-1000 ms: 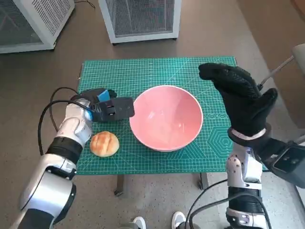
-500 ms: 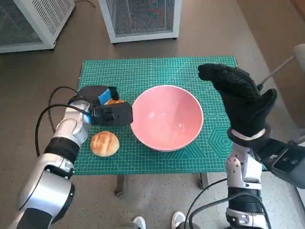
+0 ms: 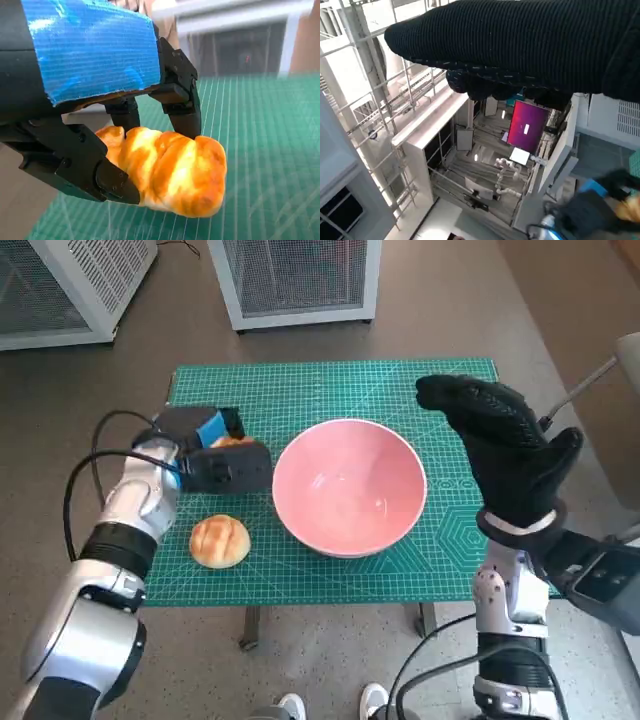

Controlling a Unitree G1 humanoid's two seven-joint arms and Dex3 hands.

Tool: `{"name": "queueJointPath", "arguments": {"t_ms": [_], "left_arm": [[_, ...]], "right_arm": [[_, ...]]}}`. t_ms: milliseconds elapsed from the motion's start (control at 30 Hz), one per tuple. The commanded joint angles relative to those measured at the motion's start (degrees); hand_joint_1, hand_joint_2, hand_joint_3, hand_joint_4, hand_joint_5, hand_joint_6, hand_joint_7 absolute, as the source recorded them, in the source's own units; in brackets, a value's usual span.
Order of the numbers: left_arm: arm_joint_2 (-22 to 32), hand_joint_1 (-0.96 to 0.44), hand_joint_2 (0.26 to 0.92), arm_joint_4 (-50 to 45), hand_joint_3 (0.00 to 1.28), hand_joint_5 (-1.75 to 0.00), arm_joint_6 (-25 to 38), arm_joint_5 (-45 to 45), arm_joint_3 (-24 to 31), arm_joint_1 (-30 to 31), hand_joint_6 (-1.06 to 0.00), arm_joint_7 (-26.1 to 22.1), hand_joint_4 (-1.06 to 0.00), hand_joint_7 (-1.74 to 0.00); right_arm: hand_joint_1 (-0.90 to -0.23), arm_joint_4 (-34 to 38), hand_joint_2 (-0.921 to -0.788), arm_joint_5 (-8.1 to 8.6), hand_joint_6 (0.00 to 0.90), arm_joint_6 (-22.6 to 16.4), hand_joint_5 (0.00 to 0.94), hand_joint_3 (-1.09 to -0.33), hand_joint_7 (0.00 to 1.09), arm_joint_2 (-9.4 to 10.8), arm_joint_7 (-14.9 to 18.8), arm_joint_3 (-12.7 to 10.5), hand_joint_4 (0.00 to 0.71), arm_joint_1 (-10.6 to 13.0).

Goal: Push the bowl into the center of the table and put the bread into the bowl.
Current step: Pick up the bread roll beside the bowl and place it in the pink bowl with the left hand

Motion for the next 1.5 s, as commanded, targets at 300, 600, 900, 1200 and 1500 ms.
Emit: {"name": "queueJointPath", "arguments": {"t_ms": [300, 600, 900, 1200, 1500], "left_arm": [[4.56, 0.0, 0.92, -35.34, 0.11, -1.22, 6.38, -2.75, 9.48, 9.2, -0.59, -4.3, -0.65, -1.2], [2.96, 0.0, 0.92, -54.11, 0.09, -1.15, 8.41, -2.03, 12.58, 14.55, -0.59, -5.83, -0.69, -1.23], [1.36, 0.0, 0.92, -62.1, 0.05, -1.07, 5.4, -2.14, 10.86, 17.61, -0.61, -7.1, -0.73, -1.23], [-0.5, 0.0, 0.92, -59.78, 0.05, -1.05, -1.9, -4.65, 8.43, 19.05, -0.59, -9.14, -0.76, -1.23], [-2.95, 0.0, 0.92, -55.45, 0.07, -1.12, -4.56, -4.33, 6.67, 18.82, -0.56, -10.15, -0.74, -1.21]], "right_arm": [[-0.547, 0.22, -0.921, 0.2, 0.088, 1.72, 0.0, -0.484, 0.69, -0.37, 0.83, 0.2, 0.363, 1.19], [-0.552, 0.06, -0.921, 0.14, 0.08, 1.98, 0.0, -0.488, 0.7, -0.59, 1.01, 0.3, 0.361, 1.33], [-0.544, 0.29, -0.921, -0.05, 0.072, 1.79, 0.0, -0.498, 0.71, -0.78, 1.25, 0.19, 0.36, 1.39], [-0.544, 0.56, -0.921, 0.21, 0.063, 1.82, 0.0, -0.503, 0.72, -0.92, 1.87, -0.15, 0.36, 1.48], [-0.539, 0.63, -0.921, -0.01, 0.062, 1.53, 0.001, -0.502, 0.72, -0.98, 1.91, -0.38, 0.361, 1.58]]}}
